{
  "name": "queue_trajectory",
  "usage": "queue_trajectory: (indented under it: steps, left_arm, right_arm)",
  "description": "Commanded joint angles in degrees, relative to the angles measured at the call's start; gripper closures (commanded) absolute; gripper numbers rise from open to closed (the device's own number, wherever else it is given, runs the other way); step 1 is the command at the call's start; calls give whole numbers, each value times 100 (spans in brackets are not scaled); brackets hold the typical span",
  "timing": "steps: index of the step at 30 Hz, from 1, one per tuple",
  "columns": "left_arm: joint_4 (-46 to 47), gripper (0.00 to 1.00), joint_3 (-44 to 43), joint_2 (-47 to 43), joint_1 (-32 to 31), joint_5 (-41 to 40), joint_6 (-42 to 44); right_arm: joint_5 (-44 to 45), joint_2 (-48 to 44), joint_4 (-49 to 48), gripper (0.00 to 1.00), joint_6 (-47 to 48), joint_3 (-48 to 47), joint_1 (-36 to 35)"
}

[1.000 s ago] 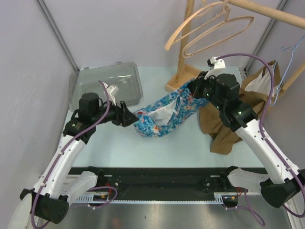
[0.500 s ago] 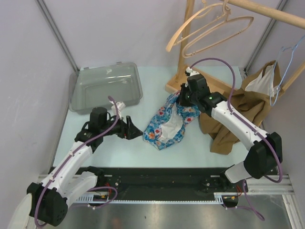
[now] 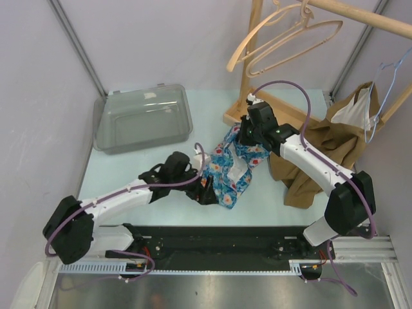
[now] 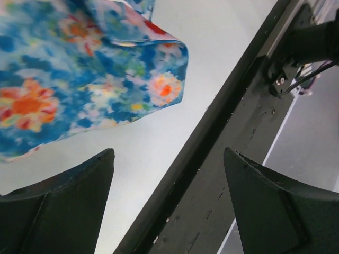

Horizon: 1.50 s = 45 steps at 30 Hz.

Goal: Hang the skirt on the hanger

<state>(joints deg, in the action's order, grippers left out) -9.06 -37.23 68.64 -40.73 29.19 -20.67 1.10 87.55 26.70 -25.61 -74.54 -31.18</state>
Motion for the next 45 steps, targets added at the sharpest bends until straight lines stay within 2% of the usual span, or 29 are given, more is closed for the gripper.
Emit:
queue_trajectory:
  steps: [1,10,13,22,26,27,30,32,35,36,39,45]
  left_arm:
    - [202,12,-513,376,-776,-870,343]
    - [625,13,-891,1274,-1700,-1697,581]
    - [581,14,-1031,1748,-1903,-2241,625]
    - [545,19,-1339,2777,-2114,-3102,590]
    - [493,29,-1471,2970,-2114,-3235,581]
    - [458,36,-1506,3023,-2114,-3235,599]
    - [326,47,-1559,3129,-2132,-3235,625]
    - [177,50,-1559,3155,-2149,-3200,660]
    - [-78,46,-1559,3155,-2220,-3208,870]
    - [-148,38,-1559,3138,-2290,-3253,915]
    - [-245,29,-1480,2998,-2404,-3393,1047]
    - [-254,29,-1348,2804,-2545,-3464,1030]
  right_arm:
    - [179,96,116,100,-155,-201,6]
    - [505,-9,363,100,-190,167,147]
    - [487,-141,319,100,-217,422,217]
    - [435,-510,248,100,-261,897,437]
    - [408,-660,231,100,-261,1003,534]
    - [399,-686,239,100,-269,1029,551]
    - [382,-739,239,100,-261,1073,604]
    - [382,-765,231,100,-270,1109,622]
    - [382,-809,213,100,-304,1144,648]
    - [391,-809,213,100,-305,1161,657]
    - [391,-836,169,100,-331,1205,657]
    - [373,-906,143,100,-410,1275,666]
